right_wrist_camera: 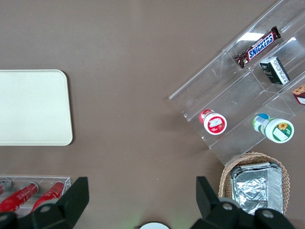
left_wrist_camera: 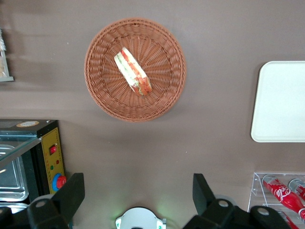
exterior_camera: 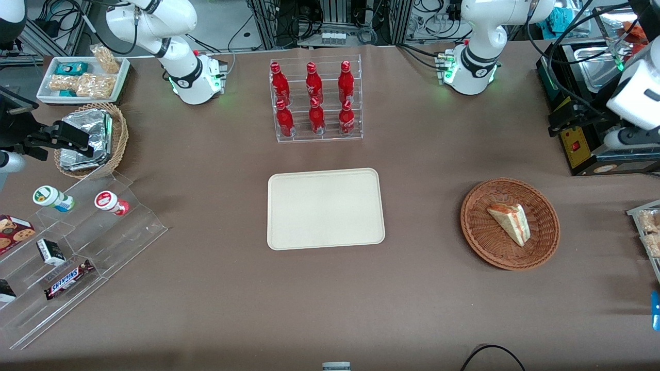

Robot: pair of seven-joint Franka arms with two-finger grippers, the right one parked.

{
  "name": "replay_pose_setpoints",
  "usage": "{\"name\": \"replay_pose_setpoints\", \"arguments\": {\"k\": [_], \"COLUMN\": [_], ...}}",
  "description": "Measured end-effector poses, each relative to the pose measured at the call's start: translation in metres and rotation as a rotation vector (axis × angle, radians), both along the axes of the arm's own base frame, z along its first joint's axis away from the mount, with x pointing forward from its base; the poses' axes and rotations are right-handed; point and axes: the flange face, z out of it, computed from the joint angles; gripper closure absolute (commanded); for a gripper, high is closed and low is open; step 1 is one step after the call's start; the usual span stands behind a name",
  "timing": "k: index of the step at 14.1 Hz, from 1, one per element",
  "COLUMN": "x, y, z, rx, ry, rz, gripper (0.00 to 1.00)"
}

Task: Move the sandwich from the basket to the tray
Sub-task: 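Move the left gripper down over the wrapped sandwich in the basket, then close the left gripper on the sandwich and lift it from the basket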

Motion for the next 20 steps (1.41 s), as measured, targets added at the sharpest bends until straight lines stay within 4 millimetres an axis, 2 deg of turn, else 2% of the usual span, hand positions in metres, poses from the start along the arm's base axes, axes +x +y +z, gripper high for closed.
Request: {"name": "replay_pose_setpoints", "arguments": {"k": [2,5,8,10,13,18,20], "x": [0.014,0.031,0.033,0.029,0.027,0.041,0.043], "y": [0.0,0.002,0.013,0.028,0.038,0.042,0.048], "z": [-0.042,-0.125,-0.194,-0.229,-0.265,-0.296,-0.31], "rx": [0.006,0.008,0.01,0.01,0.024,0.043,0.047], "ry": [0.046,0.062,0.003,-0.046,-0.07,-0.127,-0.13], "rz": [-0.001,0.002,0.014,0.044,0.199,0.53,0.589], "gripper": [0.0,0.0,0.0,0.0,0.0,0.0,0.0]}}
